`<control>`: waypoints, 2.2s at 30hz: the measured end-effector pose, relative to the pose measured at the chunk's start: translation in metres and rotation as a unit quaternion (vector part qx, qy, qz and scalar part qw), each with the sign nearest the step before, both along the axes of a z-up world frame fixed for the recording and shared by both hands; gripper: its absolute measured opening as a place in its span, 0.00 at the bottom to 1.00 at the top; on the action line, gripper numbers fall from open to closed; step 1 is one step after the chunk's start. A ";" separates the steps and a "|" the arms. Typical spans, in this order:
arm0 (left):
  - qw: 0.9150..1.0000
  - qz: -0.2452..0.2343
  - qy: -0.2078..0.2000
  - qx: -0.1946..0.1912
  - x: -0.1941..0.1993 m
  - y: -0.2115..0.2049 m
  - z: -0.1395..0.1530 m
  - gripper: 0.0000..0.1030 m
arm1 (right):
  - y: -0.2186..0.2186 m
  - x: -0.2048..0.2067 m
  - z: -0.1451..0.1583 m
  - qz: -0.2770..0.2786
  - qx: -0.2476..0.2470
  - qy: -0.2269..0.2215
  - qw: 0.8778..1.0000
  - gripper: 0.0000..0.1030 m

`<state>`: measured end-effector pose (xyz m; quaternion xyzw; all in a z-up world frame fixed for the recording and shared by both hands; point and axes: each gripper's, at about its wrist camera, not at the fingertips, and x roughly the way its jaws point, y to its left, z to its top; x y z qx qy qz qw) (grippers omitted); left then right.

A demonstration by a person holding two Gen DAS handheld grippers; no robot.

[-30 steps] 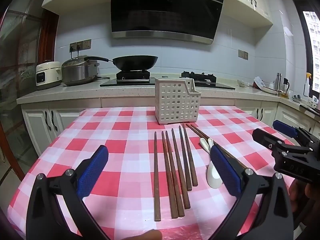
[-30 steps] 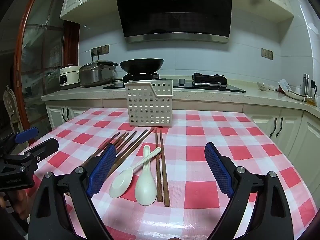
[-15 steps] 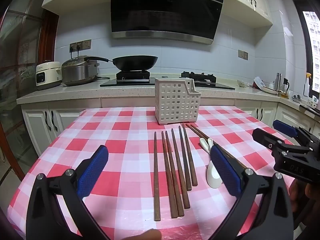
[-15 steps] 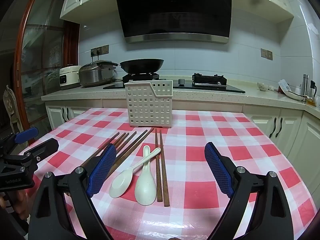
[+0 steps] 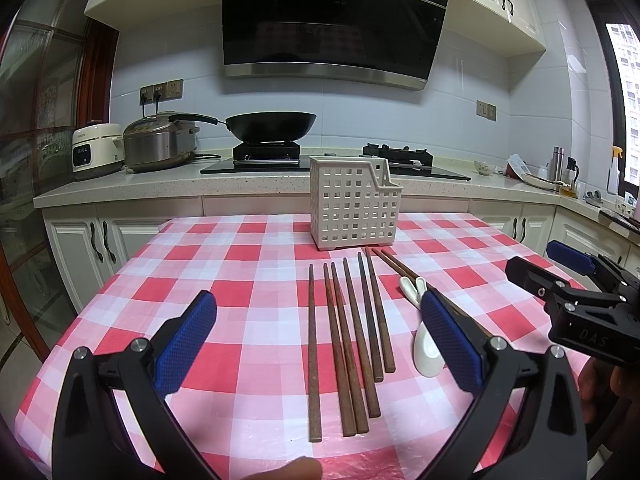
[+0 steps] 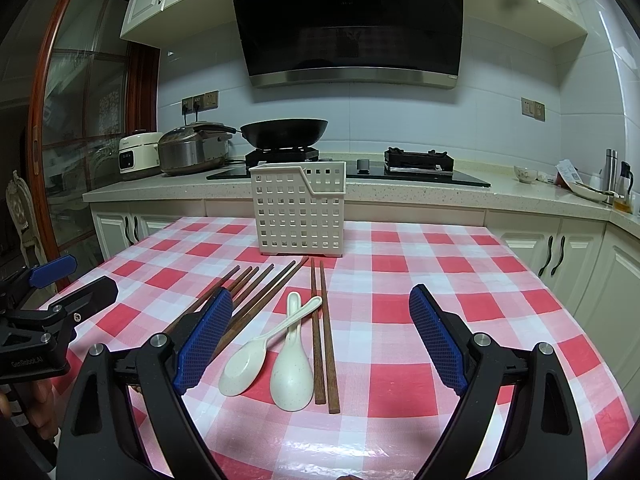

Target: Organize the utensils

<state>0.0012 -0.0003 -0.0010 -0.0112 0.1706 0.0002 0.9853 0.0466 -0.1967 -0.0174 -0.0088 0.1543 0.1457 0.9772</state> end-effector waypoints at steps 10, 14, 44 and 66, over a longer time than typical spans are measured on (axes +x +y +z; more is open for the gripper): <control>1.000 0.000 -0.001 0.001 -0.001 0.000 0.001 0.96 | 0.000 -0.001 0.000 0.000 0.000 0.000 1.000 0.82; 1.000 0.000 -0.001 0.001 -0.001 0.000 0.001 0.96 | 0.000 -0.001 0.000 0.000 0.000 0.000 1.000 0.82; 1.000 0.001 -0.002 0.001 -0.001 0.000 0.001 0.96 | -0.002 0.000 -0.001 0.000 0.001 -0.001 1.000 0.82; 1.000 -0.008 0.013 -0.016 0.003 0.004 0.008 0.96 | -0.020 0.020 0.002 -0.031 0.003 0.055 0.998 0.82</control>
